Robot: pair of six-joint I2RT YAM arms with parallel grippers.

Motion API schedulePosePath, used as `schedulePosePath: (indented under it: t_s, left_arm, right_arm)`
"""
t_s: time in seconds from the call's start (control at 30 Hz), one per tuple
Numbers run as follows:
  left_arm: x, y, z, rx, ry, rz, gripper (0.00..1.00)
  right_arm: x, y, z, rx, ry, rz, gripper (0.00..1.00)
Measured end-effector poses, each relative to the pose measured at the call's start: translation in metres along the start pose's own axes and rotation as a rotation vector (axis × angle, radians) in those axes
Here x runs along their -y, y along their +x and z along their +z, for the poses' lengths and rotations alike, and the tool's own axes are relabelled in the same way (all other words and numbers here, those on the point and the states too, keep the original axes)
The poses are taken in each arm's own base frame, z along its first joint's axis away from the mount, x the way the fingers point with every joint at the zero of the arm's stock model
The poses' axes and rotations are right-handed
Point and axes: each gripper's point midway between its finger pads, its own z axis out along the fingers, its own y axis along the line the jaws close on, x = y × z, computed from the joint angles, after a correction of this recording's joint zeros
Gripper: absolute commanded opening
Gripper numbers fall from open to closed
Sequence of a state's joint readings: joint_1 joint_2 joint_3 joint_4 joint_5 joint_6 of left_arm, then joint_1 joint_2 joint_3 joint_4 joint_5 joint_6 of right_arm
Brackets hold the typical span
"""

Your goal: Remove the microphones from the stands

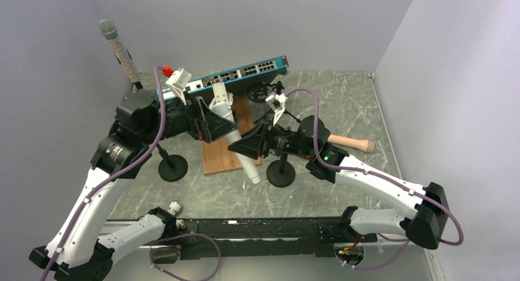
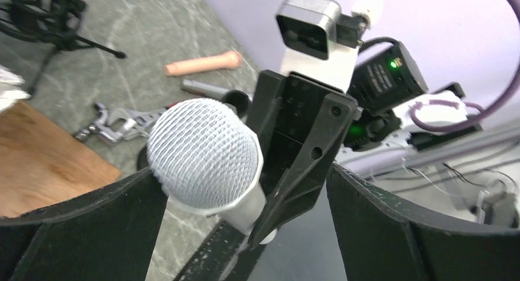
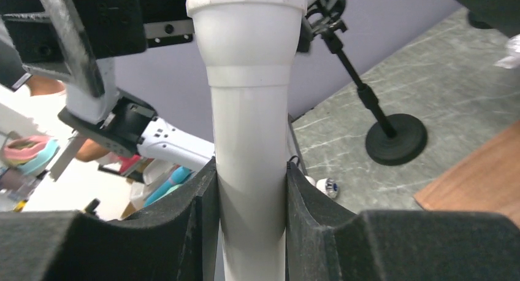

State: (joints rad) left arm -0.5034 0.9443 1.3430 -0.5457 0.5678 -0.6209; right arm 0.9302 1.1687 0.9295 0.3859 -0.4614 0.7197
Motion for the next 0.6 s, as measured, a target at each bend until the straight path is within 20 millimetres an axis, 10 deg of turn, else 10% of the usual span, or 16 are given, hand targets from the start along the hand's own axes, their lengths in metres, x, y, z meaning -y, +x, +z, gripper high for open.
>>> schedulePosePath:
  t_s: [0.3,0.47,0.6]
  left_arm:
    - [-0.010,-0.040,-0.062,0.287,-0.248,0.180,0.99]
    - [-0.004,-0.059,-0.110,0.472,-0.341,0.263,0.99]
    - [-0.020,-0.063,-0.111,0.474,-0.420,0.283,0.99]
  right_arm:
    - [0.027,-0.030,-0.028,0.088,0.275,-0.097,0.00]
    - [0.056,-0.085,-0.064,0.244,0.569,-0.139,0.00]
    - [0.091,-0.136,-0.117,0.418,0.870,-0.130,0.00]
